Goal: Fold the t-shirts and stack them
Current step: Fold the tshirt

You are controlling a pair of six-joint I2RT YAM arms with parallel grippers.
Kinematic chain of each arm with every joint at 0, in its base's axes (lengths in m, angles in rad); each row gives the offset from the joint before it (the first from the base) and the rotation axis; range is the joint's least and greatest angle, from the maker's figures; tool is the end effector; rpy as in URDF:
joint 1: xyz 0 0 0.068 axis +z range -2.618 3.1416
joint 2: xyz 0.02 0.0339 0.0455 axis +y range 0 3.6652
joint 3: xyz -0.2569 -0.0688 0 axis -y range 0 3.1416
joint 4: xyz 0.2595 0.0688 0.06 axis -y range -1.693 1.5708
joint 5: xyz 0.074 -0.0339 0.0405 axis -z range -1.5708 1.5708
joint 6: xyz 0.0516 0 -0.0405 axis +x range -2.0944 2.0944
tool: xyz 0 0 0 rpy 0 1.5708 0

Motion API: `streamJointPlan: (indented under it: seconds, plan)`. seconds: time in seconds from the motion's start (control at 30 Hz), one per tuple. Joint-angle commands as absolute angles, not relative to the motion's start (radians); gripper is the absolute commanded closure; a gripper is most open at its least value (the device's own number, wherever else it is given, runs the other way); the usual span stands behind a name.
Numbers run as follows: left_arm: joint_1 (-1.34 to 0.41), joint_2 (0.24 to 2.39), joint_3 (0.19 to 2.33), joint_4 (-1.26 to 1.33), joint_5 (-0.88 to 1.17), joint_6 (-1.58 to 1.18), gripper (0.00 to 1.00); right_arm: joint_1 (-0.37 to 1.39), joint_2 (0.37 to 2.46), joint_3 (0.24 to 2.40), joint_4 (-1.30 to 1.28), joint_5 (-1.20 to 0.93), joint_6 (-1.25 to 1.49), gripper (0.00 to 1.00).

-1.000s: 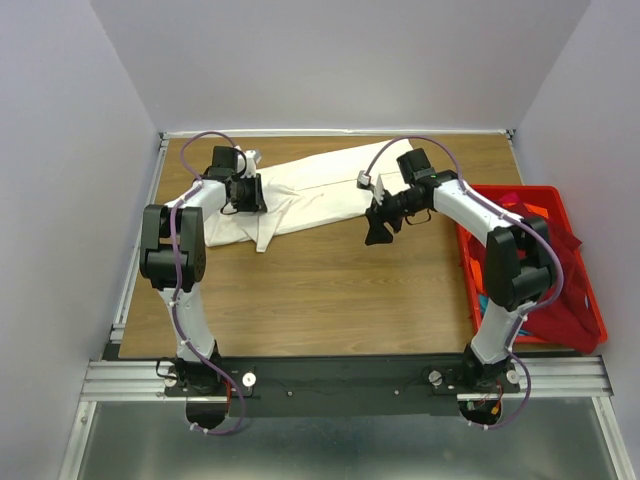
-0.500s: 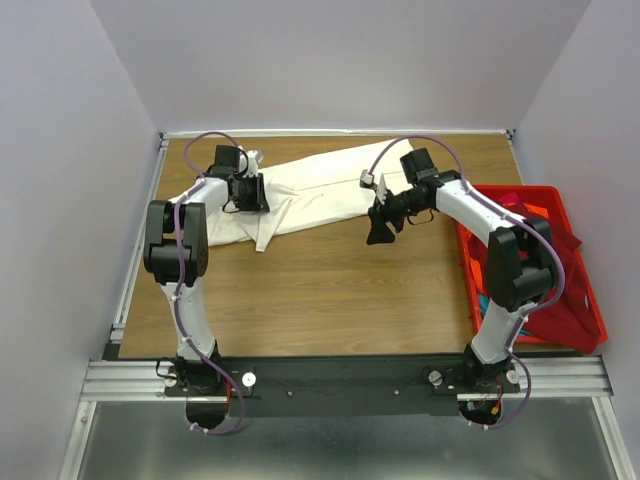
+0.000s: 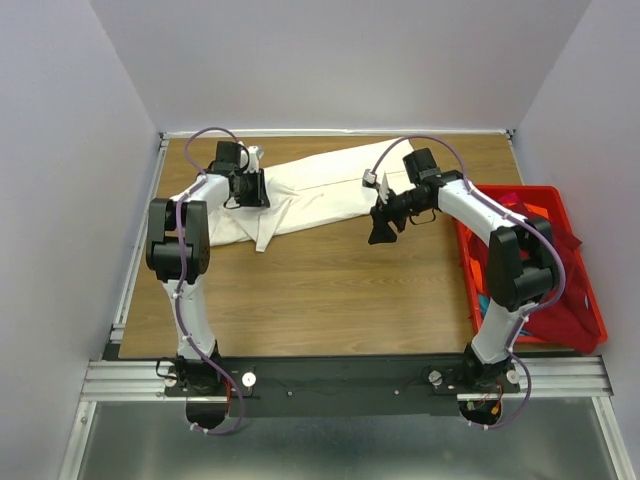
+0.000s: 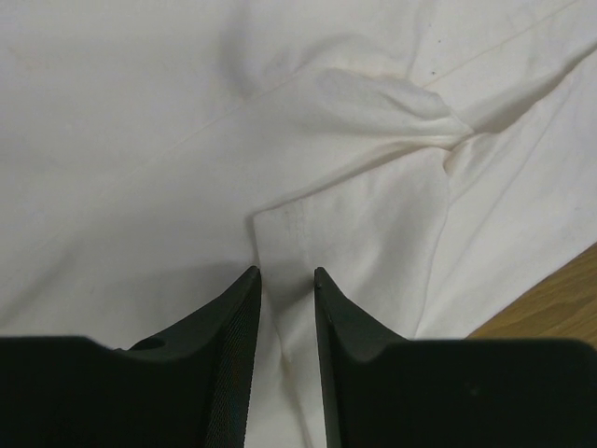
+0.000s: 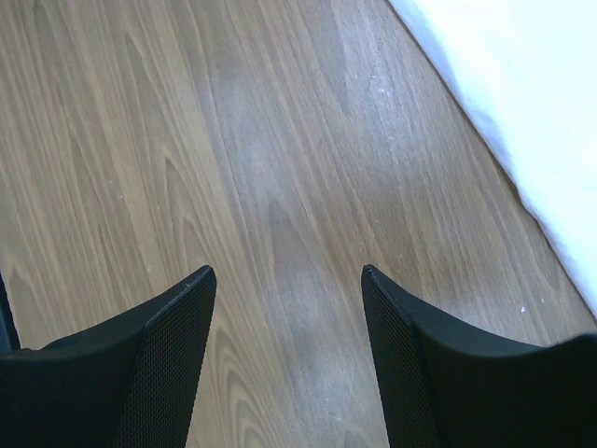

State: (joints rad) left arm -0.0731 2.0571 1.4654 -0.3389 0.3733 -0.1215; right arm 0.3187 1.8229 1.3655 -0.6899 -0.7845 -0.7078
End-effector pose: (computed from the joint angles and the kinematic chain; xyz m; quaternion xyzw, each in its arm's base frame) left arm 0.4592 -0.0525 0.1478 0.0358 0.9339 -0.2053 0.2906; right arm 0.3578 0.1564 0.2008 -0.5136 0.7476 0.3291 0.2628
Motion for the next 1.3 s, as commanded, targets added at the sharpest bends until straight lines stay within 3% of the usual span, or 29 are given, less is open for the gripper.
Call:
streamJointPlan:
  seconds: [0.0,0.17,0.5,0.63,1.27]
  plan:
    - [-0.072,2.097,1.485,-0.345,0.374,-0.124,0.63,0.310,1.786,1.351,-0.686,-0.819,-0.721,0.29]
    - [-0.072,2.108,1.491,-0.362,0.371,-0.115,0.65,0.305,1.786,1.351,-0.687,-0.821,-0.723,0.29]
    - [-0.072,2.088,1.529,-0.347,0.380,-0.127,0.89,0.298,1.784,1.348,-0.687,-0.827,-0.724,0.29]
    - [-0.072,2.076,1.542,-0.341,0.382,-0.121,0.94,0.295,1.782,1.347,-0.687,-0.830,-0.726,0.29]
    - [-0.089,2.032,1.635,-0.268,0.333,0.021,0.95,0.285,1.792,1.344,-0.689,-0.834,-0.729,0.29]
